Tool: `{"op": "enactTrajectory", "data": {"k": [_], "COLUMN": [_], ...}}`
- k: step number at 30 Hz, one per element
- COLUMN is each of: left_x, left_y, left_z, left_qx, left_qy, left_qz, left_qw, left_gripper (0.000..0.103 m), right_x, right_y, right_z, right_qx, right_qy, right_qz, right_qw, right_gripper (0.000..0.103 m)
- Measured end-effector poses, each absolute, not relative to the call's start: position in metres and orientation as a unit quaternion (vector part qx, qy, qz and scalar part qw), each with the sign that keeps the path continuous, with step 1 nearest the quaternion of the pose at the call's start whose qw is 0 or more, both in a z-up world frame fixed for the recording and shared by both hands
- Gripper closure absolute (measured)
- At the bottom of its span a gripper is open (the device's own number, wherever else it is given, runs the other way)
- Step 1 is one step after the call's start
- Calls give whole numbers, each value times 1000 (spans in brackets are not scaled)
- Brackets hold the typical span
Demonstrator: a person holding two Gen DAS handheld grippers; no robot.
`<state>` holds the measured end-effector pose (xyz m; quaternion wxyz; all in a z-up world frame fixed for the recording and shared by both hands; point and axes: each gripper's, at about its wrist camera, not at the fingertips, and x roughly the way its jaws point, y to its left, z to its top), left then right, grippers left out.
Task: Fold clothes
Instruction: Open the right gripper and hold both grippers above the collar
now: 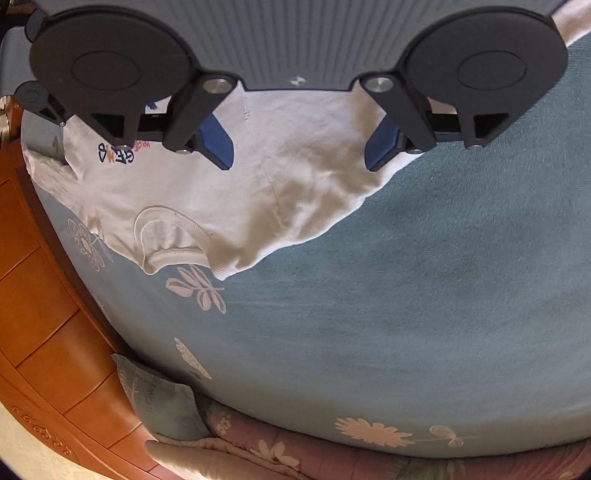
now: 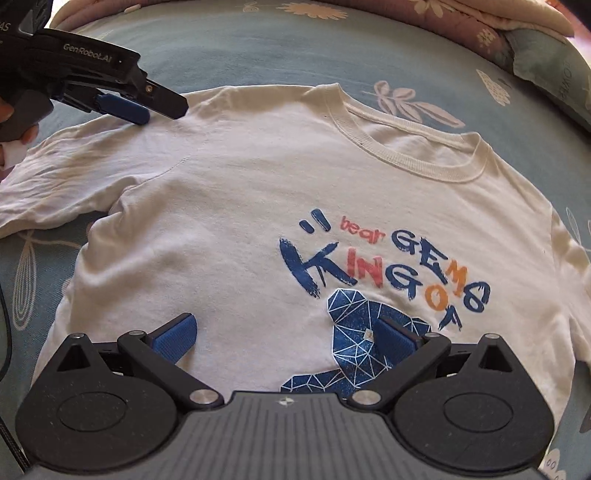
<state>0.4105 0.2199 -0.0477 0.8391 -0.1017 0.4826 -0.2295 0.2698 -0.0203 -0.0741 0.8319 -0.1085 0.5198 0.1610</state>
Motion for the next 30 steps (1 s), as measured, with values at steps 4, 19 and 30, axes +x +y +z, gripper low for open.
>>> {"op": "enactTrajectory", "data": {"k": [4, 19, 30], "left_x": [418, 468, 457], "left_y": [188, 152, 145], "left_z": [-35, -49, -59], "left_qx": [-89, -75, -53], "left_qy": [482, 500, 514], "left_qz": [-300, -278, -249], "left_qw": [818, 817, 819], "left_gripper": [22, 23, 22], "right_x": [268, 263, 263], "right_y": [-19, -21, -21], "right_z": [-76, -77, -77], "right_qx": [-96, -84, -83], "right_qy": [511, 483, 480], "right_qz": [149, 149, 151], "right_qw": [841, 859, 860], "right_gripper": [0, 0, 0]}}
